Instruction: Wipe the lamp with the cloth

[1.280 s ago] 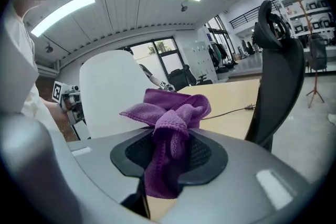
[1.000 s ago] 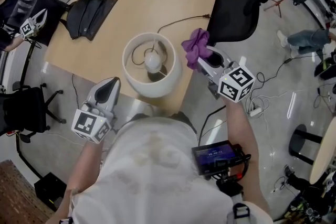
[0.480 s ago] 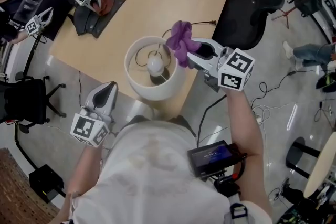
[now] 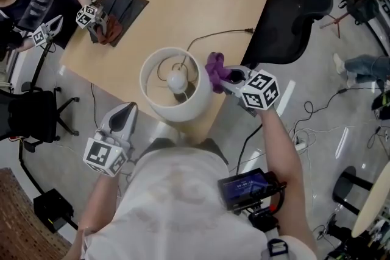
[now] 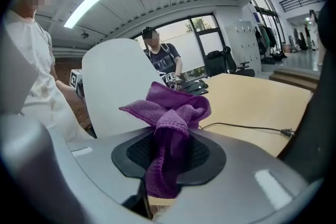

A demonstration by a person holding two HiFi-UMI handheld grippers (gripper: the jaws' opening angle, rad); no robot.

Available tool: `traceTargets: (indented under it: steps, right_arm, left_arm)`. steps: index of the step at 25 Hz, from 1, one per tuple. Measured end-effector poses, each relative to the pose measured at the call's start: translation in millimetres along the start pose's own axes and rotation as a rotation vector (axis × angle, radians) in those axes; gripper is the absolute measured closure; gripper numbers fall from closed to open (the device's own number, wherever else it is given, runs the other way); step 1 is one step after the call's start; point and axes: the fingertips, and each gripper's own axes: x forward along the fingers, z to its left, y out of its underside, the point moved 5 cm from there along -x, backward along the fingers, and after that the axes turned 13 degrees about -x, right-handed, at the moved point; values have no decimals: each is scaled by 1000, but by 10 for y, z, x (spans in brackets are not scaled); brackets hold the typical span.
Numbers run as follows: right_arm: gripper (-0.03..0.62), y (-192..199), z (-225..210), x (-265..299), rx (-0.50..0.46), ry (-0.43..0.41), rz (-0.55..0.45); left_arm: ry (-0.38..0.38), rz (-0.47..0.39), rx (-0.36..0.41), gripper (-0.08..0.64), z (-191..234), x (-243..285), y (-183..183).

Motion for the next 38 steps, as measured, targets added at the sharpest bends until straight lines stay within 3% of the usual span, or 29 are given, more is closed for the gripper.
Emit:
traceTargets:
  steps: [3,7,12,17,20,23,28,38]
  right_arm:
    - [462,71,-55,-41,2,19,30]
    - [460,-360,-132,-251,-19,-9,-101]
    - [459,-1306,-61,-455,-121,-194,-284]
    - [457,-1741,88,-307,-250,-362,-246]
    - [457,-1716,95,-144,-269,-414,-178]
    - [457,-1634,39,-75,-244,-414,-152]
    - [457,-1301,-97,95,-223,-351,-61]
    - [456,-325,-342,391,-86,-228,102]
  left_arm:
    - [-12,2,-11,558,-42,-5,29]
    - [-22,-6,-17,558,-100,6,49]
    - [-49,-31,-24,558,-119,-11,58]
    - [-63,-35,-36,558,-80,-59,53]
    - [-67,-42,-39,558,-45,-80,56]
    - [-49,-48,-50,558,-28,-86,19]
    - [-19,-54,-74,558,74,-41,-97]
    - [3,-33,-68,558,192,-45,-134]
